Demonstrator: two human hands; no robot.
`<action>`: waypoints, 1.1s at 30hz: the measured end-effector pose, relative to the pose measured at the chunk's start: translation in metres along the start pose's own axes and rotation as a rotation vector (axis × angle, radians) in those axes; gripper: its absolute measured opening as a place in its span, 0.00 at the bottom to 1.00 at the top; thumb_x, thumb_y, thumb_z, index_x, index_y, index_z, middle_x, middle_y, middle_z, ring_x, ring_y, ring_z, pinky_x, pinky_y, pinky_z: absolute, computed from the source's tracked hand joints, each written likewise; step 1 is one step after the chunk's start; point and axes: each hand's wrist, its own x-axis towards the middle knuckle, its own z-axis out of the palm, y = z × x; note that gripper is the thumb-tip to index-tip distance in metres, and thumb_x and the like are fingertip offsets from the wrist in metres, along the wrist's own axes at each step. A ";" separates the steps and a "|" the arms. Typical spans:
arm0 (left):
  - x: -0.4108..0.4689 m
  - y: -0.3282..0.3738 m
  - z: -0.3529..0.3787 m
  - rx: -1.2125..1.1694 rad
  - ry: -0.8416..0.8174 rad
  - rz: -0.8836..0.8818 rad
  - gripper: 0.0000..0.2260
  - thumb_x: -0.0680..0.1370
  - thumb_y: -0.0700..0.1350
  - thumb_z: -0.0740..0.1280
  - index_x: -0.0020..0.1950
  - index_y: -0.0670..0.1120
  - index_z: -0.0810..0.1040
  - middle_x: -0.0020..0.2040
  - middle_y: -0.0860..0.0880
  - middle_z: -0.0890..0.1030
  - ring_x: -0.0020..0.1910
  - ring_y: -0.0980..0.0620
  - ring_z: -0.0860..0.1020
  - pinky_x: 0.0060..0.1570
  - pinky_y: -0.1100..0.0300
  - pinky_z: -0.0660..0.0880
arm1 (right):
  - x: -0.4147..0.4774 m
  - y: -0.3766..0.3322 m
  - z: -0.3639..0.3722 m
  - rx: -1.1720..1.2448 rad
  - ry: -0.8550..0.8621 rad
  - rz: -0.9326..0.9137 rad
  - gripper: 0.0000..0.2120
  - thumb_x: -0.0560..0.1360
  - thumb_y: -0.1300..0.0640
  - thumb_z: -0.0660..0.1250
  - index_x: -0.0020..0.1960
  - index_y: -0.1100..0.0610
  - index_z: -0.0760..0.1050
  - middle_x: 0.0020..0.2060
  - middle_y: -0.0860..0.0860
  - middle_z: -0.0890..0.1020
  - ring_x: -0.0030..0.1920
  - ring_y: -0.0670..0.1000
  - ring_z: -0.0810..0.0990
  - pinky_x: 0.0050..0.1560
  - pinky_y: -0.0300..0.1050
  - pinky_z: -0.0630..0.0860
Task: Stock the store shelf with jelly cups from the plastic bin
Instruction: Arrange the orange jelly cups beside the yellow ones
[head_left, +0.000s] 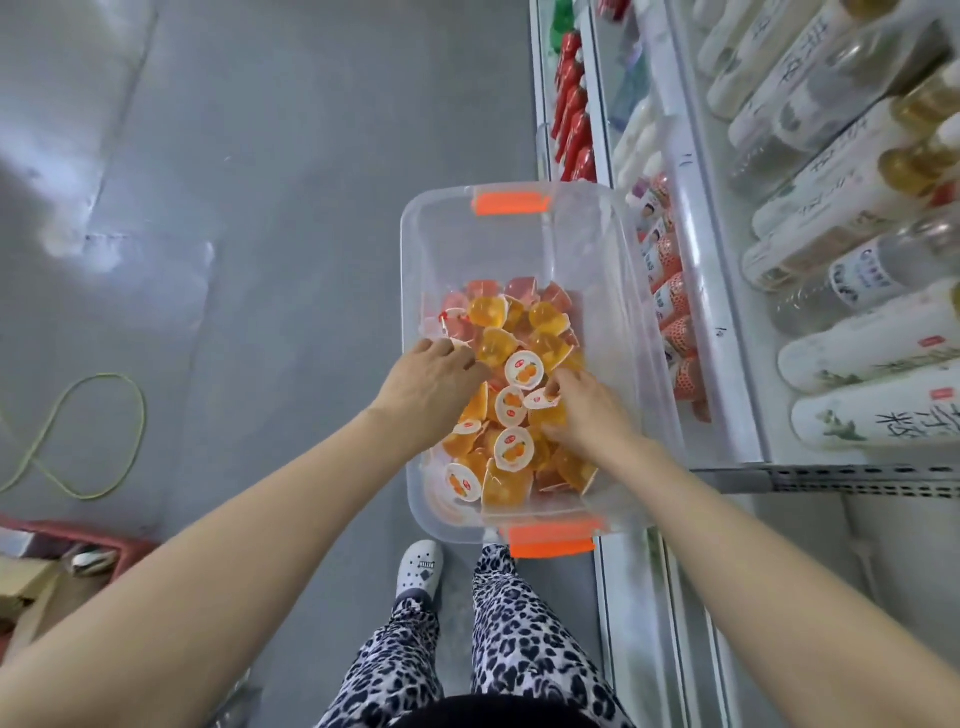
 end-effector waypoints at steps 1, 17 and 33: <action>0.004 0.002 0.000 0.033 -0.032 0.011 0.21 0.79 0.46 0.67 0.71 0.53 0.69 0.65 0.50 0.75 0.58 0.48 0.75 0.59 0.55 0.72 | -0.001 0.000 -0.004 0.016 0.027 -0.009 0.24 0.70 0.50 0.74 0.61 0.51 0.67 0.58 0.51 0.76 0.53 0.53 0.78 0.48 0.45 0.72; 0.057 0.021 0.044 -0.015 -0.403 -0.071 0.22 0.79 0.43 0.67 0.71 0.46 0.66 0.58 0.46 0.77 0.47 0.49 0.80 0.45 0.60 0.80 | -0.018 0.004 -0.037 0.050 0.263 0.004 0.21 0.76 0.55 0.69 0.65 0.54 0.65 0.57 0.54 0.77 0.54 0.53 0.78 0.53 0.44 0.76; 0.013 0.050 -0.062 -0.253 -0.158 0.165 0.30 0.74 0.53 0.73 0.72 0.46 0.68 0.69 0.43 0.68 0.65 0.43 0.72 0.60 0.52 0.71 | -0.163 -0.016 -0.068 0.096 0.766 0.220 0.19 0.70 0.56 0.70 0.60 0.54 0.72 0.53 0.53 0.77 0.48 0.57 0.78 0.41 0.46 0.70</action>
